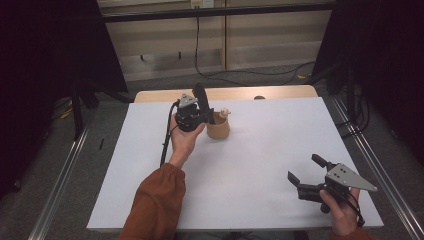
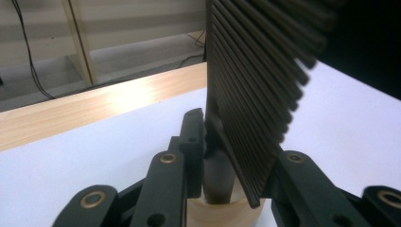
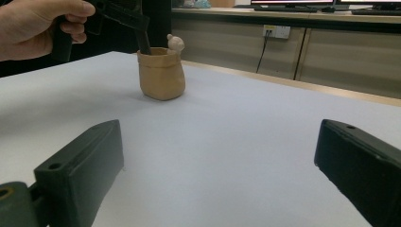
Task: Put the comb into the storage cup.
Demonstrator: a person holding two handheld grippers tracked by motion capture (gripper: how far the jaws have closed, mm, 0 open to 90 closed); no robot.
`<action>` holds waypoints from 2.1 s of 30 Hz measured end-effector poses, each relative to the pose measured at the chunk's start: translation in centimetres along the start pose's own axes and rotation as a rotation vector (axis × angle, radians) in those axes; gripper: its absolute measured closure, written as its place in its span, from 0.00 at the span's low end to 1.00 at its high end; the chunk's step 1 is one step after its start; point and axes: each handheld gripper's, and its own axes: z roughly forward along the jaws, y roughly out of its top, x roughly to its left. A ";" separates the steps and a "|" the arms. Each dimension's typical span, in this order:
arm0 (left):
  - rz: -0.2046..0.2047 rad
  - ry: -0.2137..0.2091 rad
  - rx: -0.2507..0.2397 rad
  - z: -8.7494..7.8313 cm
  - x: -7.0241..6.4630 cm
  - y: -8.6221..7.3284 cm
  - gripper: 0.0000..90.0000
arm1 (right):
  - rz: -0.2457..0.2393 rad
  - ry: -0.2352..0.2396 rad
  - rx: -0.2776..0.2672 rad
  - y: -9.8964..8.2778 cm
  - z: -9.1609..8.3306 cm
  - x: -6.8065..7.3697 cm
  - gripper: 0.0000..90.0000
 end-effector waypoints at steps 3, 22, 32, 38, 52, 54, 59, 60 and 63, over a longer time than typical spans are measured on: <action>-0.007 0.002 0.003 0.2 0.1 -0.3 0.81 | 0.001 0.001 0.000 0.0 0.0 0.0 0.02; 0.002 -0.002 0.021 1.1 0.2 -1.2 0.81 | 0.004 0.004 0.002 0.0 0.0 0.0 0.02; -0.012 0.002 0.008 0.8 0.8 -1.5 0.81 | 0.002 0.003 0.002 0.0 0.0 0.0 0.02; -0.002 0.000 0.006 0.7 0.6 -1.7 0.80 | 0.001 0.004 0.003 0.0 0.0 0.0 0.02; 0.003 0.008 -0.002 0.3 1.1 -1.8 0.72 | -0.003 0.002 0.005 -0.1 0.1 0.0 0.02; 0.000 0.009 -0.005 0.3 1.1 -1.7 0.70 | -0.003 0.003 0.005 -0.1 0.0 0.0 0.02; 0.007 -0.001 -0.020 0.3 1.1 -1.7 0.59 | -0.002 0.004 0.005 -0.1 0.1 0.0 0.02; 0.002 -0.003 -0.019 0.4 1.1 -1.7 0.56 | -0.003 0.004 0.005 -0.1 0.1 0.0 0.02; 0.011 0.001 -0.026 0.3 1.1 -1.7 0.50 | -0.002 0.005 0.005 -0.1 0.1 0.0 0.02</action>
